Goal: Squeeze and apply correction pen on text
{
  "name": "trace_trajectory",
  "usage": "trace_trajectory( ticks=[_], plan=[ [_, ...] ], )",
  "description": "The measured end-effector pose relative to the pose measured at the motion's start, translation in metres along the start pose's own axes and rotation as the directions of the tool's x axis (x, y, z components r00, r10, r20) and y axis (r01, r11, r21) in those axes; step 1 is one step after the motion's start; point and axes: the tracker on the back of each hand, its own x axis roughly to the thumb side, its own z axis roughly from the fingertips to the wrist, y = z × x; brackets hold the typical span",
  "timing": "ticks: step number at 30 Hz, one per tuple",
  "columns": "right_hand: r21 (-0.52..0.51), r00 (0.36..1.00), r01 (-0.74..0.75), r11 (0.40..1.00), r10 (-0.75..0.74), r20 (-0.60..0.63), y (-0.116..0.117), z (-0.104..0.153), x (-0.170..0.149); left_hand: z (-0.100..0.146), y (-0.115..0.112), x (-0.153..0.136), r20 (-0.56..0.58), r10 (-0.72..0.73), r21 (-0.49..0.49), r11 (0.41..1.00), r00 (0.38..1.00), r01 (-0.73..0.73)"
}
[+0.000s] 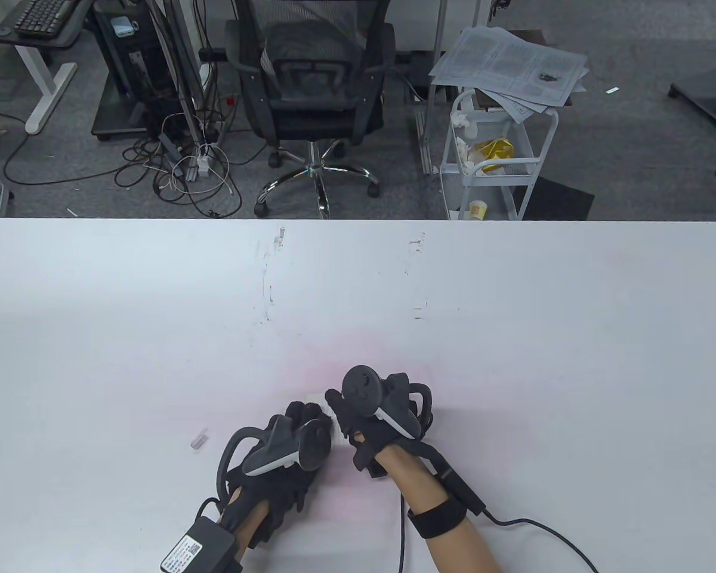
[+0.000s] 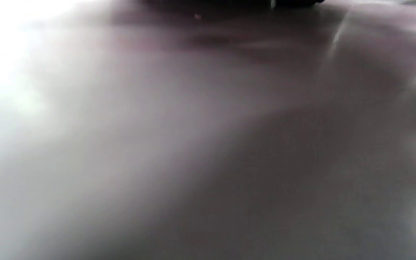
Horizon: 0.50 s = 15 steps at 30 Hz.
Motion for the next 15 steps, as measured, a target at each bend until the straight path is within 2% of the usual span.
trace_trajectory(
  ticks=[5,10,15],
  plan=[
    [0.088,1.0,0.012,0.996,-0.014,0.019,-0.0009,-0.0009,-0.0005,-0.0001,0.0001,-0.0002,0.0,0.001,0.0,1.0,1.0,-0.001],
    [0.017,1.0,0.025,1.0,-0.025,0.013,0.0014,0.0007,0.0008,-0.0001,0.0,0.0,0.0,0.0,0.0,1.0,1.0,0.0],
    [-0.004,1.0,0.002,1.0,-0.002,0.003,0.0003,0.0015,0.0024,-0.0001,-0.0001,0.0,0.0,0.0,0.0,1.0,1.0,0.0]
  ],
)
